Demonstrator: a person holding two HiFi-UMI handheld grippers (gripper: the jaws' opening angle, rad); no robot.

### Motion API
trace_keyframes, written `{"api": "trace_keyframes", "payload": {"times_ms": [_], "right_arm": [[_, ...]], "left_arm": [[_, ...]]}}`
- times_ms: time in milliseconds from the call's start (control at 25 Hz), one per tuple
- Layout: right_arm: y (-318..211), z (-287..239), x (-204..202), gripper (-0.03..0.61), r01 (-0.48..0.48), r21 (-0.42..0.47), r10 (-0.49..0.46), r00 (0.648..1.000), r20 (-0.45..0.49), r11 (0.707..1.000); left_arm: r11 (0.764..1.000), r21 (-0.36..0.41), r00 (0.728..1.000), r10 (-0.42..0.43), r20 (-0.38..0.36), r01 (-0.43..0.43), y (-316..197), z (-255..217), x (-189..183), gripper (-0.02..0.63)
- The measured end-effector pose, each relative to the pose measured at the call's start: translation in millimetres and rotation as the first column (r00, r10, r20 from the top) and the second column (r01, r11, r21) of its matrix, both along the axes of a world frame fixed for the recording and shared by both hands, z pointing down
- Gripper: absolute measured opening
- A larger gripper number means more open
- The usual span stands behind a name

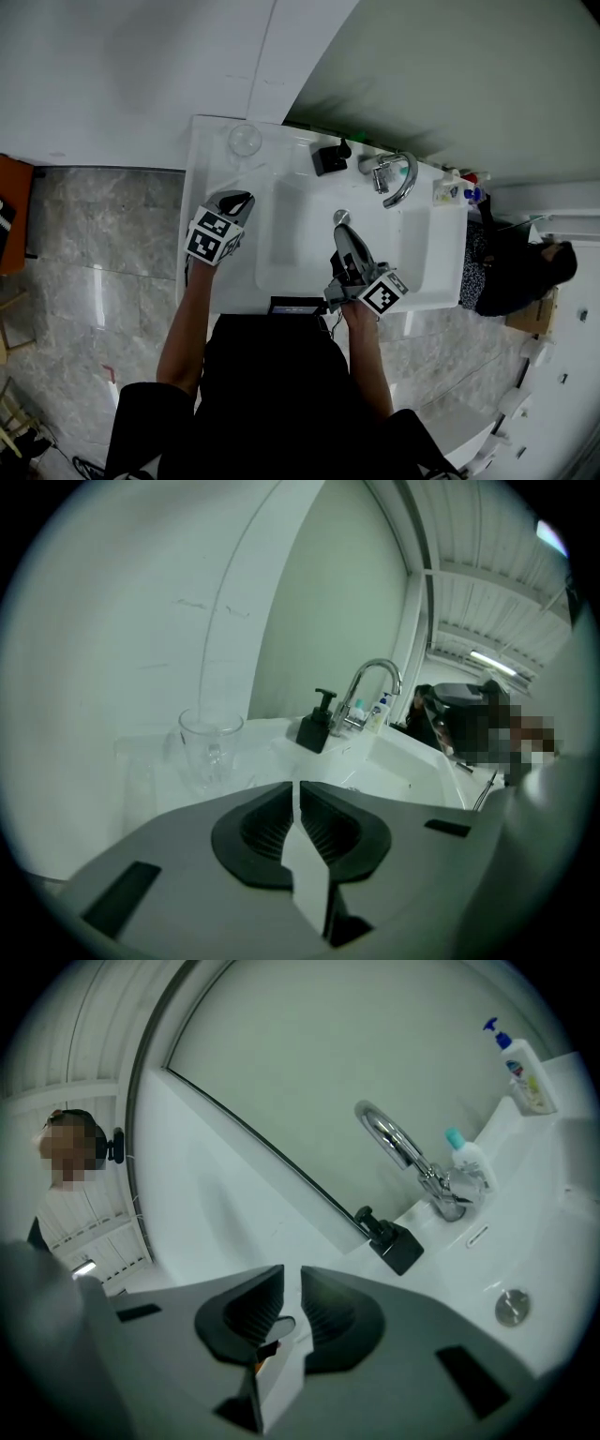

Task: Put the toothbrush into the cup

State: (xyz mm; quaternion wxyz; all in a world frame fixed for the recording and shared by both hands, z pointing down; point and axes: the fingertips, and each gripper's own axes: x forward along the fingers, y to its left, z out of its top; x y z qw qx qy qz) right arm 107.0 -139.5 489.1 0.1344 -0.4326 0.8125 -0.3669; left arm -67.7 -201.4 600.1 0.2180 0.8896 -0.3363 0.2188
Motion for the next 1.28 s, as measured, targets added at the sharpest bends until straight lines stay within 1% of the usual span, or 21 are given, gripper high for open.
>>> {"api": "trace_keyframes", "payload": {"times_ms": [160,240,320,400,560,720,920,1080,1200,1280], "right_arm": [[-8.2,3.7,7.6,0.044,0.011,0.001,-0.011,1.0,0.024,1.0],[-10.5,5.4,9.9,0.044,0.013,0.001,-0.013,0.999,0.036,1.0],[-12.5,7.6,14.1,0.044,0.011,0.0,-0.011,0.999,0.047,1.0],[-12.8,10.1,20.1,0.044,0.009,-0.006,-0.009,0.998,0.056,1.0],[-11.4,12.2,34.2,0.044,-0.005,-0.011,0.006,0.997,0.071,1.0],[-9.8,16.3,46.1,0.044,-0.023,-0.014,0.024,0.996,0.083,1.0],[-5.3,20.4,56.8,0.044,-0.041,-0.02,0.043,0.995,0.092,0.999],[-2.5,22.3,62.8,0.044,-0.052,-0.022,0.054,0.994,0.098,0.998],[-0.9,22.3,65.3,0.044,-0.055,-0.021,0.057,0.993,0.102,0.998],[1.0,22.9,67.1,0.044,-0.057,-0.022,0.059,0.993,0.105,0.998]], "left_arm": [[1.0,-0.005,0.997,-0.002,0.076,0.003,-6.6,9.1,4.4,0.017],[1.0,-0.007,0.991,0.002,0.135,-0.002,-10.6,16.3,3.3,0.042],[1.0,-0.004,0.977,0.017,0.21,-0.016,-15.8,26.1,3.4,0.084],[0.999,-0.002,0.957,0.034,0.29,-0.035,-21.1,35.7,5.1,0.108],[0.998,0.0,0.904,0.063,0.422,-0.069,-33.0,47.4,9.5,0.11],[0.994,-0.005,0.84,0.098,0.533,-0.113,-44.5,60.7,12.5,0.11],[0.987,0.002,0.771,0.126,0.624,-0.164,-57.1,65.2,18.0,0.111],[0.981,-0.021,0.72,0.155,0.677,-0.192,-62.9,73.9,22.8,0.11],[0.979,-0.049,0.661,0.17,0.731,-0.197,-67.1,81.3,21.6,0.11],[0.98,-0.066,0.63,0.171,0.757,-0.188,-69.5,85.8,20.7,0.11]]}}
